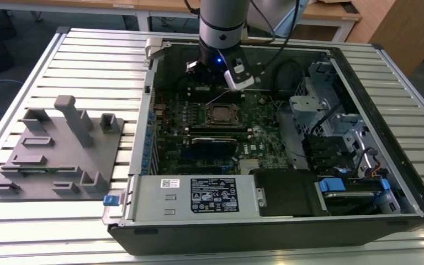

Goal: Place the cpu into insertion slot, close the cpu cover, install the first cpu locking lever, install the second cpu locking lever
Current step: 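Install the first cpu locking lever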

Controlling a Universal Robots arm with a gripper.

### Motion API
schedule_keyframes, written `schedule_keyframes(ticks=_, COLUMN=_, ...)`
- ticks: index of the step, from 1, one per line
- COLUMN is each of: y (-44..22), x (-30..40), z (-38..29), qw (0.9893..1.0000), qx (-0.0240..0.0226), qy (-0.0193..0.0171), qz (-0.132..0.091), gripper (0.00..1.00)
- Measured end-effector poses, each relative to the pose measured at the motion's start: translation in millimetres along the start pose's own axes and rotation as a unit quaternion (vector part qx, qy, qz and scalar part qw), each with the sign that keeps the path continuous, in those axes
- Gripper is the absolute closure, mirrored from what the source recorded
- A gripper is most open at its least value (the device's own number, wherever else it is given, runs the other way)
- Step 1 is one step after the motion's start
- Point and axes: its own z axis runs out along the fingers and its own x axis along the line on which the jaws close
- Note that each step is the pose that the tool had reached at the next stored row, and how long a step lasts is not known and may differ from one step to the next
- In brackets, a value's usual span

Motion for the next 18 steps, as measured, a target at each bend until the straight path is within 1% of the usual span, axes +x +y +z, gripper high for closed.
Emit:
schedule_keyframes(ticks=2, y=-0.4, x=0.0, z=1.6, qw=1.0000, qx=-0.0007, qy=0.0001, qz=0.000, gripper=0.90)
schedule_keyframes(ticks=5, y=-1.0, x=-0.2, z=4.4, qw=1.0000, qx=-0.0038, qy=0.0000, qz=0.000, gripper=0.90)
schedule_keyframes(ticks=8, y=-1.5, x=-0.4, z=6.8, qw=1.0000, qx=-0.0051, qy=-0.0004, qz=0.000, gripper=0.90)
schedule_keyframes(ticks=13, y=-1.7, x=-0.8, z=7.5, qw=1.0000, qx=-0.0052, qy=-0.0005, qz=0.000, gripper=0.90)
schedule_keyframes(ticks=18, y=-1.5, x=-5.1, z=8.3, qw=1.0000, qx=-0.0053, qy=-0.0005, qz=0.000, gripper=0.90)
